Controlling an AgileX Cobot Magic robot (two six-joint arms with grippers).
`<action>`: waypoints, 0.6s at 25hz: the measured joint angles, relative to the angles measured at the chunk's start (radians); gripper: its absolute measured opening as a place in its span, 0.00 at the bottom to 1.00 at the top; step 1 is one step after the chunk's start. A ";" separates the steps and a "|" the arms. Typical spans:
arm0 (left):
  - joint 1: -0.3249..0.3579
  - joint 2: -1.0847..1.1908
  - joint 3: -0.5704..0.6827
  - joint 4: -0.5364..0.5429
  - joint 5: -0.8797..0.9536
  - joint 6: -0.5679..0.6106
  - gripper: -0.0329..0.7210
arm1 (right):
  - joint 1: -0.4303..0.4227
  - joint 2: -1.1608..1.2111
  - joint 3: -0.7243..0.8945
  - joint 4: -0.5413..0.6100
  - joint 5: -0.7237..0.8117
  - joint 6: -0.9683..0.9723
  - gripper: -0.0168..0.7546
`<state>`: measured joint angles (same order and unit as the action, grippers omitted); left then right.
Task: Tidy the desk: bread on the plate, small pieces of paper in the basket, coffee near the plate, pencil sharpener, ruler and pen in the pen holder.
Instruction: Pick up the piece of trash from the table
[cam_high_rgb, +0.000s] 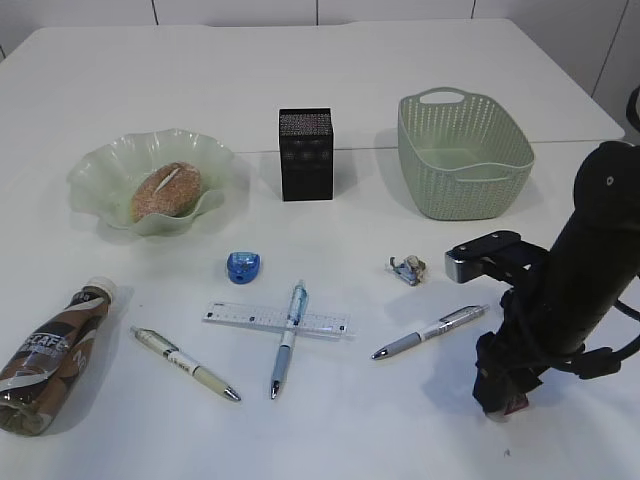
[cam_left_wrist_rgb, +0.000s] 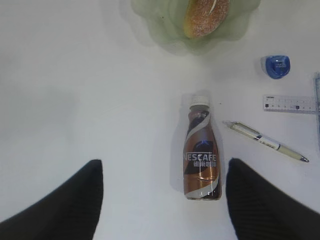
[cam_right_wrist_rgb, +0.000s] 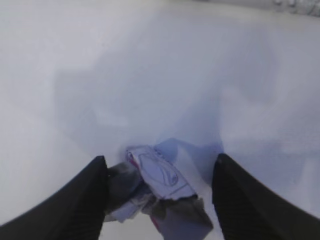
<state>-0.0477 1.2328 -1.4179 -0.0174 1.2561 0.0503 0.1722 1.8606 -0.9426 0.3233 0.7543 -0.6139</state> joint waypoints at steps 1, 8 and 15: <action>0.000 0.000 0.000 0.000 0.000 0.000 0.76 | 0.000 0.000 0.000 0.007 0.000 0.000 0.67; 0.000 0.000 0.000 0.000 0.000 0.000 0.76 | 0.000 0.000 0.000 0.022 0.012 0.000 0.37; 0.000 0.000 0.000 0.000 0.000 0.000 0.76 | 0.000 0.000 -0.002 0.033 0.054 0.000 0.09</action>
<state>-0.0477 1.2328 -1.4179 -0.0174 1.2561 0.0503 0.1722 1.8606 -0.9446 0.3559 0.8088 -0.6139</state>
